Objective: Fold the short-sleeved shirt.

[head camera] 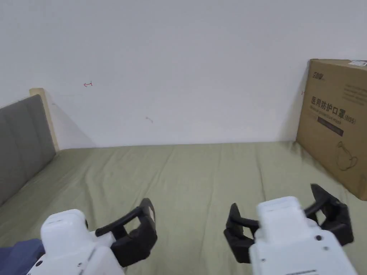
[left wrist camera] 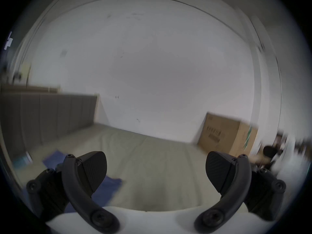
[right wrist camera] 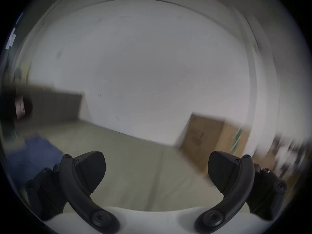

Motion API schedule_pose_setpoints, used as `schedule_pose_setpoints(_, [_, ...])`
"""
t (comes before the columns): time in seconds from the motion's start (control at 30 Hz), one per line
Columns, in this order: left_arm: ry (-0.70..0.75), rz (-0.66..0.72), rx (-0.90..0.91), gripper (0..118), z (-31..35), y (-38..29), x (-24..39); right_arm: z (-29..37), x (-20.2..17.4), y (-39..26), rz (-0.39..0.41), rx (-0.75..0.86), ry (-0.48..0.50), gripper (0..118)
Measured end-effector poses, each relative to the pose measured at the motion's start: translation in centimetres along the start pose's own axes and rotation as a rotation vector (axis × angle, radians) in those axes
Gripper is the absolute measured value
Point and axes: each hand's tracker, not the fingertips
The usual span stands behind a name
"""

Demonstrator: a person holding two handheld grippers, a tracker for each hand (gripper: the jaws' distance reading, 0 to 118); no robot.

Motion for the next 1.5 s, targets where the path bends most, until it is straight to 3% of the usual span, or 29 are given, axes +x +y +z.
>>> schedule_pose_setpoints(0.1, [-0.065, 0.413, -0.011, 117, -0.5, -2.5, -2.9, 0.7, -4.0, 0.3, 0.381, 0.035, -0.023, 118])
schedule_pose_setpoints(0.2, [-0.015, 0.835, -0.064, 117, -0.7, -6.2, -5.9, 0.9, -7.1, -2.2, 0.592, 0.03, 0.119, 118])
schedule_pose_setpoints(0.27, [0.027, 0.916, -0.128, 117, -0.6, -7.9, -7.6, 0.6, -8.2, -3.4, 0.694, -0.016, 0.172, 118])
schedule_pose_setpoints(0.33, [0.071, 0.819, -0.151, 117, -0.3, -7.9, -7.7, 0.3, -8.7, -3.9, 0.717, -0.046, 0.198, 118])
schedule_pose_setpoints(0.37, [0.091, 0.729, -0.145, 117, -0.3, -7.3, -7.5, 0.2, -8.4, -3.7, 0.673, -0.041, 0.204, 118])
schedule_pose_setpoints(0.43, [0.078, 0.51, -0.118, 117, -0.6, -4.8, -6.1, -0.2, -6.9, -2.3, 0.449, -0.08, 0.229, 118])
schedule_pose_setpoints(0.47, [0.073, 0.379, -0.095, 117, -0.7, -3.3, -4.6, -0.7, -5.7, -1.3, 0.308, -0.112, 0.238, 118])
schedule_pose_setpoints(0.57, [0.034, 0.015, -0.033, 117, -0.9, 0.2, -0.9, -2.1, -1.1, 0.4, -0.229, -0.165, 0.258, 118])
schedule_pose_setpoints(0.6, [0.016, -0.1, -0.028, 117, -0.9, 0.8, 0.3, -2.6, -0.1, 0.1, -0.362, -0.218, 0.264, 118])
schedule_pose_setpoints(0.67, [0.015, -0.325, -0.04, 117, -0.5, 0.8, 2.0, -3.2, 1.2, -1.4, -0.527, -0.276, 0.299, 118])
schedule_pose_setpoints(0.73, [0.084, -0.517, -0.048, 117, -0.3, -0.5, 3.0, -3.2, 1.3, -3.9, -0.528, -0.319, 0.271, 118])
schedule_pose_setpoints(0.8, [0.104, -0.599, -0.075, 118, -0.4, -1.9, 3.2, -1.8, 0.9, -4.5, -0.511, -0.306, 0.227, 118])
schedule_pose_setpoints(0.9, [0.004, -0.448, -0.145, 117, -0.6, -2.0, 2.4, -0.5, 1.7, -3.5, -0.562, -0.207, 0.254, 118])
schedule_pose_setpoints(1.03, [0.059, -0.389, -0.038, 117, 0.0, -0.4, 2.6, -0.3, 1.7, -0.8, -0.436, -0.165, 0.17, 118])
schedule_pose_setpoints(1.1, [0.078, -0.381, -0.057, 112, -0.1, 0.4, 2.7, 0.0, 1.7, -0.3, -0.444, -0.168, 0.183, 116])
schedule_pose_setpoints(1.13, [0.09, -0.374, -0.075, 101, 0.0, 0.7, 2.7, 0.3, 1.6, -0.5, -0.45, -0.168, 0.185, 108])
schedule_pose_setpoints(1.17, [0.095, -0.377, -0.082, 84, 0.0, 0.7, 2.6, 0.6, 1.5, -0.6, -0.457, -0.171, 0.185, 89])
schedule_pose_setpoints(1.2, [0.095, -0.39, -0.082, 58, 0.0, 0.4, 2.5, 0.2, 1.2, -0.9, -0.457, -0.174, 0.187, 49])
schedule_pose_setpoints(1.23, [0.111, -0.426, -0.074, 17, 0.0, 0.1, 2.5, 0.1, 0.8, -1.1, -0.449, -0.19, 0.151, 4])
schedule_pose_setpoints(1.27, [0.143, -0.46, -0.07, 0, 0.1, -0.2, 2.7, 0.1, 0.6, -1.4, -0.43, -0.213, 0.11, 4])
schedule_pose_setpoints(1.3, [0.162, -0.481, -0.071, 0, 0.1, -0.5, 2.5, 0.3, 0.8, -1.6, -0.437, -0.199, 0.125, 4])
schedule_pose_setpoints(1.43, [0.067, -0.31, -0.187, 0, -0.8, -0.6, 1.4, 0.0, 1.1, -1.6, -0.479, -0.186, 0.125, 0])
schedule_pose_setpoints(1.5, [0.09, -0.344, -0.175, 0, -0.9, -1.0, 1.4, -0.5, 1.3, -1.6, -0.469, -0.192, 0.134, 0])
